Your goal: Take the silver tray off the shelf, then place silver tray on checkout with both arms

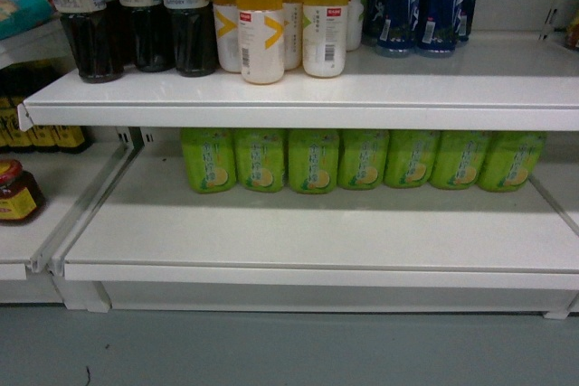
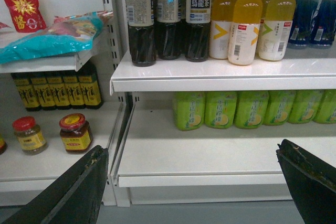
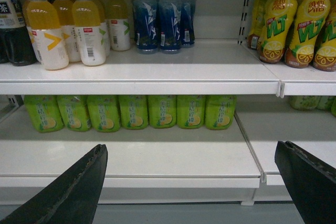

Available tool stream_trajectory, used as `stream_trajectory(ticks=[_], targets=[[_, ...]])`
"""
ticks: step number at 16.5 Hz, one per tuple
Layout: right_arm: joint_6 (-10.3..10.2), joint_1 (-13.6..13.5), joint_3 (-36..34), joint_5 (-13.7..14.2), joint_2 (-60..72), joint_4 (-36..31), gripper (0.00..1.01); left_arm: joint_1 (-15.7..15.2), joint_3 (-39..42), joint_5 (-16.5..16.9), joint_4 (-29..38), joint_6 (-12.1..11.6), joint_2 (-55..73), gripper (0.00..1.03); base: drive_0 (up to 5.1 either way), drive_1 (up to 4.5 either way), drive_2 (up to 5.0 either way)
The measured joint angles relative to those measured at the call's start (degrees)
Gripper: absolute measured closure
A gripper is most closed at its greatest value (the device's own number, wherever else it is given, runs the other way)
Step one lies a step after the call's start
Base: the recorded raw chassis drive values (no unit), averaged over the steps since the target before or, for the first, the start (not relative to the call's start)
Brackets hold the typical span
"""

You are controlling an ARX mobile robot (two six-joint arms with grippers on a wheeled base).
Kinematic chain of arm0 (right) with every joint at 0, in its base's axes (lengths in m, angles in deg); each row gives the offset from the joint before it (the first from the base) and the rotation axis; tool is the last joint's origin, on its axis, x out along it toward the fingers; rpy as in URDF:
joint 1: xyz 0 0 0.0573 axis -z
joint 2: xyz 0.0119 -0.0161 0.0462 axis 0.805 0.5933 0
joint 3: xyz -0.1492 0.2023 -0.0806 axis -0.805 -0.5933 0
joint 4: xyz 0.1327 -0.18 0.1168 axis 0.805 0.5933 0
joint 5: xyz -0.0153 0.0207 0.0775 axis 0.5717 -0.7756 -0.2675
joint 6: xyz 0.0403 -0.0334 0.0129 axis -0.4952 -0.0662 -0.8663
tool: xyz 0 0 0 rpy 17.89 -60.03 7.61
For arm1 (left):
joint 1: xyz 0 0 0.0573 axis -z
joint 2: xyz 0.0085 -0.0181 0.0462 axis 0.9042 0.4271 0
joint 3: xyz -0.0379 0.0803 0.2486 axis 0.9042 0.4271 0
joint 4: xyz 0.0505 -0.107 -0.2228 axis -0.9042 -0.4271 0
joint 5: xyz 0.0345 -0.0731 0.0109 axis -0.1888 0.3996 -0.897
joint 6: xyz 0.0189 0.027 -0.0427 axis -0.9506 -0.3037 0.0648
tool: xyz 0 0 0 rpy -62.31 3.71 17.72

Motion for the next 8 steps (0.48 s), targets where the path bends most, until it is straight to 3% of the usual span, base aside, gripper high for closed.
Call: stream_trajectory(ticks=[8], targets=[[0.0,0.0,0.0,0.02,0.0,0.0,0.03,0.0,0.0,0.0,0.0,0.0,0.0,0.05,0.0,0.0,0.0]])
